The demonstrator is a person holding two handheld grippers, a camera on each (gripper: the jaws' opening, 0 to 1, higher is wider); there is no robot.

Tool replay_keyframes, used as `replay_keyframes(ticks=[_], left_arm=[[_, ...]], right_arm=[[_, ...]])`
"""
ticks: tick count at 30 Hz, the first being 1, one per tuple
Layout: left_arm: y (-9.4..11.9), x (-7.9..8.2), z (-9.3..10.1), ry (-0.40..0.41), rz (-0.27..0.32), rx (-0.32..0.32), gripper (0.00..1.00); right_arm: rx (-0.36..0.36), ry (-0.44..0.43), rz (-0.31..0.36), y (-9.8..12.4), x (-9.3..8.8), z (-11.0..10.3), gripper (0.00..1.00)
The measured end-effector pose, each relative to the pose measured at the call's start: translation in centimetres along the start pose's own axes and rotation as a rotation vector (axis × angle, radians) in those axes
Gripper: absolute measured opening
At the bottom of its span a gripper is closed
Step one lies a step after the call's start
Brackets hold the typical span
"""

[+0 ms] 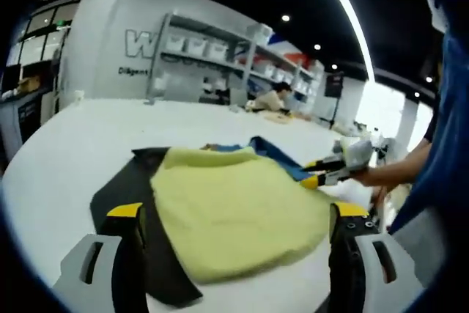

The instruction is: Fold the garment on the visible template until the final outline fits inside the template.

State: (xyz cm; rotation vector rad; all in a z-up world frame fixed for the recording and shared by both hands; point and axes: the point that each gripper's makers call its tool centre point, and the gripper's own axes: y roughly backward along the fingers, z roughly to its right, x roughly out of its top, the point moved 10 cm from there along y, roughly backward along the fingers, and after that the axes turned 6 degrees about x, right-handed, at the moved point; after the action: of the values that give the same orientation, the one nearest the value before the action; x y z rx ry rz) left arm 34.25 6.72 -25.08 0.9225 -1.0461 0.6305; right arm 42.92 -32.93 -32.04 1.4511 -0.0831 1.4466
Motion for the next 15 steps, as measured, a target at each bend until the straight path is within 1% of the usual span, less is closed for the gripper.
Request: replay_keyframes(ticks=[2,5,6,7,8,11,15], left_arm=[[0.6,-0.1,-0.1,0.009,0.008,0.009,0.99],[1.2,0.3,0.5,0.032,0.032,0.008,0.99],[1.5,0.4,0.6,0.033,0.035,0.009,0.99],[1.5,0.4,0.4,0.033,0.036,0.010,0.99],[1.7,0.3,0.3,0.029,0.038,0.011,0.99],[1.8,0.5,0.2,0.029,0.038,0.012,0.99],[2.1,0.6,0.1,0.022,0.042,0.018,0.99]], right_arm=[[-0.008,-0.012,0.005,-0.3,-0.8,0.7,0.18],[-0.014,-0.015,0.004,-0.3,-0.6,0.8,0.13],[-0.024,-0.006,-0.003,-0.5,-0.8,0.9,0.10],[-0.024,-0.002,-0.004,-0.5,-0.8,0.9,0.05],[-0.001,-0.007,-0.006,-1.0,-1.0,1.0,0.00],[-0.013,0.005,-0.015,-1.0,-1.0,1.2,0.00],[-0.024,0.015,-0.021,0.0,-1.1,2.1,0.00]])
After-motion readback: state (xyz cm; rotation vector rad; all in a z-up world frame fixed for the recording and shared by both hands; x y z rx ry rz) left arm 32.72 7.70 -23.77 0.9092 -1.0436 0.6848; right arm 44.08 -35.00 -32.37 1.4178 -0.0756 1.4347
